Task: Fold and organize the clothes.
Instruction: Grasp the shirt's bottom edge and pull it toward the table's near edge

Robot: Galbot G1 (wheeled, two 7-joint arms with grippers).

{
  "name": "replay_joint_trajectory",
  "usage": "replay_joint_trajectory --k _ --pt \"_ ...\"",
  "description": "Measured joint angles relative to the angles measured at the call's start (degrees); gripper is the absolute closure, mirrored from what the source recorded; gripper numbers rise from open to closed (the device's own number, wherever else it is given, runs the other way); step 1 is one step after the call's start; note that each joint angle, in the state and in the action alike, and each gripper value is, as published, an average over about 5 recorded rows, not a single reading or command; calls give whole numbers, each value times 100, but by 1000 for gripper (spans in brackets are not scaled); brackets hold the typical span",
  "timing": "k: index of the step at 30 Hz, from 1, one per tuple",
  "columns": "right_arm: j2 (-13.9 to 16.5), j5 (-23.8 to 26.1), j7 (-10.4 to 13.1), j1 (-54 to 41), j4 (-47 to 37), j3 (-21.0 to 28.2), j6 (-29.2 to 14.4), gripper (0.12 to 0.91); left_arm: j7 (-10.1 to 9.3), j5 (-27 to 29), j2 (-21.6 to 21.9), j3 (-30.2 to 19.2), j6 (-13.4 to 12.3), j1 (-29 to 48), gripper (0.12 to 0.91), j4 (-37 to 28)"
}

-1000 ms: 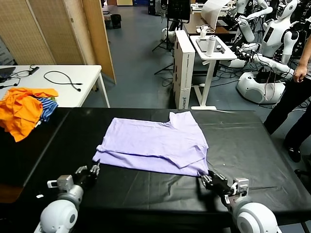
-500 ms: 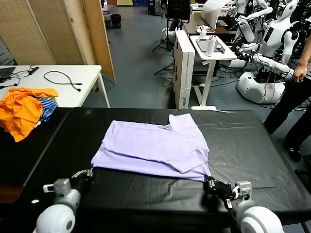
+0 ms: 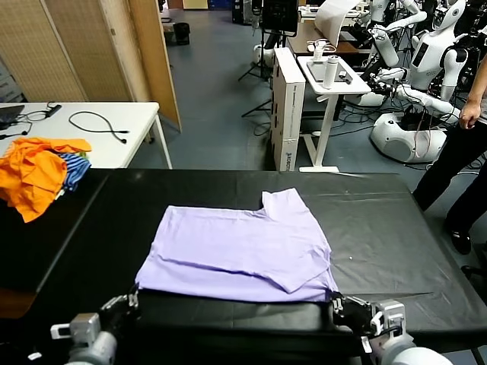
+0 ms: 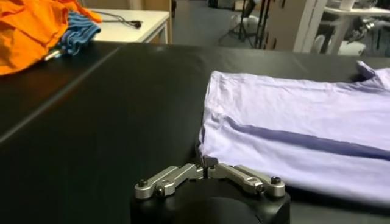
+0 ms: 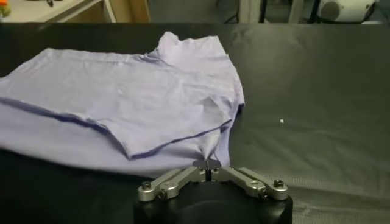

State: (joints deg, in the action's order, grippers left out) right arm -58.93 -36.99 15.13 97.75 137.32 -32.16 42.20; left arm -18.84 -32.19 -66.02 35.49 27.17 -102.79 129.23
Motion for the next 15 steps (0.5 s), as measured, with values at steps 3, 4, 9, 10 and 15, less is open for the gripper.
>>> replay_joint_trajectory --k 3,4,9,10,15 --pt "-14 154 -10 88 74 -53 0 545 -60 46 -16 -2 85 -76 831 74" --pt "-21 175 -12 115 97 -71 0 489 -77 62 -21 -1 112 -94 777 99" --pt "-32 65 -14 137 206 -174 0 195 -85 188 -39 28 284 -132 458 231" --pt "-23 3 -13 103 219 -193 0 168 -42 262 -35 39 335 -131 382 257" --pt "97 -435 7 -451 87 -149 0 120 217 407 61 124 499 19 159 336"
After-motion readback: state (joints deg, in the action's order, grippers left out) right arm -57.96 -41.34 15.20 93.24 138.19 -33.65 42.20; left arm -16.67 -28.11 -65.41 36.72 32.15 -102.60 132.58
